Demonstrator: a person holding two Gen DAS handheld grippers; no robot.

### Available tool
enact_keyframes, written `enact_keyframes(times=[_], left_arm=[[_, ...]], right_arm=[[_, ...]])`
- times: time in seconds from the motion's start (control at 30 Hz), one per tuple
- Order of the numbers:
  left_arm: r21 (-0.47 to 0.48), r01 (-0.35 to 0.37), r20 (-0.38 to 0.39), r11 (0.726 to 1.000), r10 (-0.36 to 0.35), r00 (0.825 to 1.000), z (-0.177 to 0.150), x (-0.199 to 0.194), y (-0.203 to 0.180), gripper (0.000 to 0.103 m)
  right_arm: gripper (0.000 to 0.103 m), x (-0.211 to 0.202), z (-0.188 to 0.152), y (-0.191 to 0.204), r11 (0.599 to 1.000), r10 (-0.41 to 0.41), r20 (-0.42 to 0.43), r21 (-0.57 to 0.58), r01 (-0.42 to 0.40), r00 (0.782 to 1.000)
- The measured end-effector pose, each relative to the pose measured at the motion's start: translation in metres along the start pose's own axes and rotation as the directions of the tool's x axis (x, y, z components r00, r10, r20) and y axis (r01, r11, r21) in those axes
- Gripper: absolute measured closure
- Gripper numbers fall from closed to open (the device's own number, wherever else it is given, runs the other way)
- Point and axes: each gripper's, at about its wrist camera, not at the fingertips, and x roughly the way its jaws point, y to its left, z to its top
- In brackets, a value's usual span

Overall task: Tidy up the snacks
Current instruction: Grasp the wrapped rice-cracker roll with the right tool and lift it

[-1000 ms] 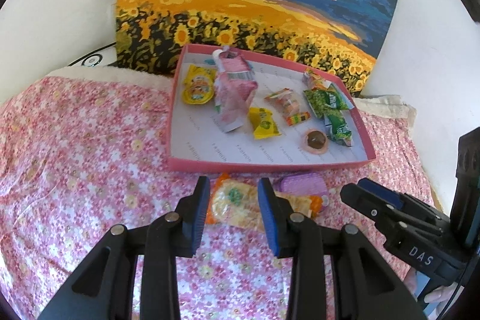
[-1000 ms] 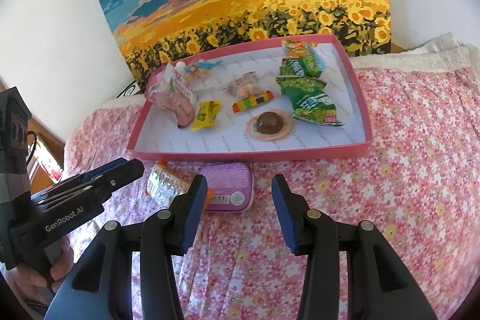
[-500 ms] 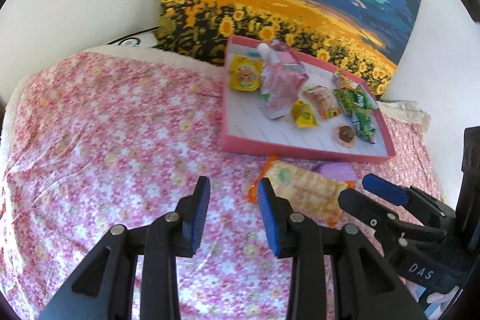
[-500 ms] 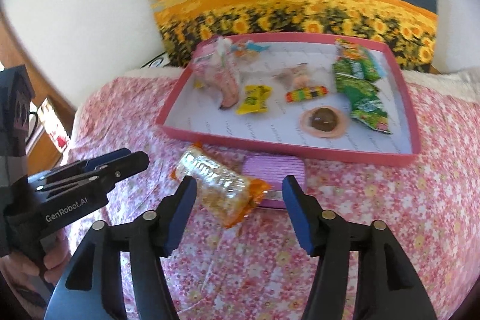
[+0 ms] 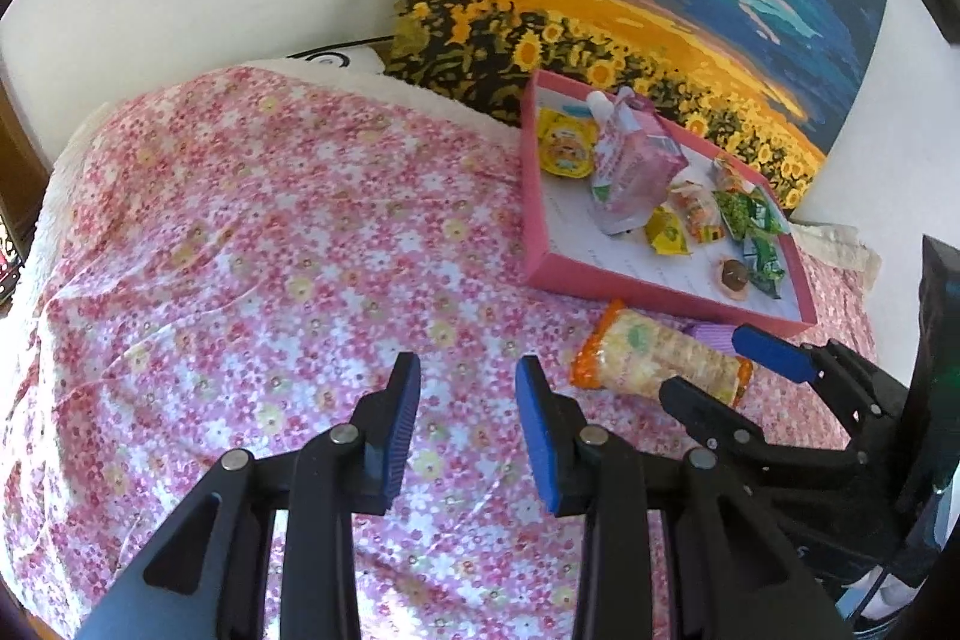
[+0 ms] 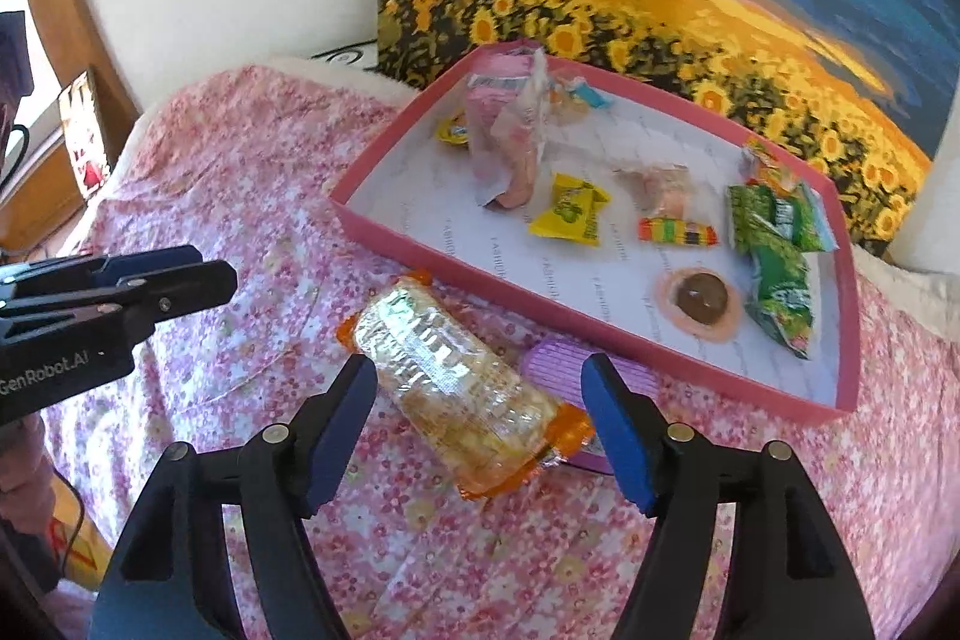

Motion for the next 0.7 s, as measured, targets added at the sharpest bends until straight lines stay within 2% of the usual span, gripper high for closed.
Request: enact_keyframes(times=[0.17, 0.23, 0.37, 0.43, 0.5, 0.57, 0.7], left_arm=[[-0.013, -0.004, -0.006, 1.0, 0.004, 1.0, -0.002, 0.0, 0.003, 0.069], [-0.017, -0.003, -0.005, 1.0, 0.003, 1.0, -0.002, -0.001, 0.004, 0.069], [-0.027, -0.004, -0.003, 1.0, 0.004, 1.0, -0.003, -0.002, 0.007, 0.069], [-0.034, -0.006, -0.003, 0.999, 0.006, 1.0, -0.004, -0.003, 0.009, 0.069], [-0.039, -0.006, -0.002, 0.999, 0.006, 1.0, -0.005, -0.005, 0.011, 0.069], [-0.041, -0.007, -0.002, 0.999, 0.007, 1.0, -0.005, -0.005, 0.011, 0.069], [-0.04, -0.005, -0.005, 0.999, 0.005, 1.0, -0.006, -0.006, 0.011, 0.069]], right_arm=[[0.031, 0.011, 0.002, 0.016, 0.994, -0.02, -0.031, -0.109, 0.016, 0.999], [0.031, 0.016, 0.002, 0.019, 0.993, -0.014, -0.057, -0.119, 0.007, 0.998], [0.031, 0.02, 0.003, 0.024, 0.991, -0.026, -0.057, -0.13, 0.019, 0.998], [0.036, 0.02, 0.003, 0.026, 0.991, -0.025, -0.055, -0.131, 0.017, 0.998], [0.051, 0.021, 0.003, 0.028, 0.99, -0.023, -0.058, -0.138, 0.014, 0.998], [0.058, 0.023, 0.001, 0.029, 0.992, 0.003, -0.076, -0.128, -0.013, 0.997], [0.064, 0.023, -0.004, 0.036, 0.99, 0.02, -0.084, -0.139, -0.032, 0.996]])
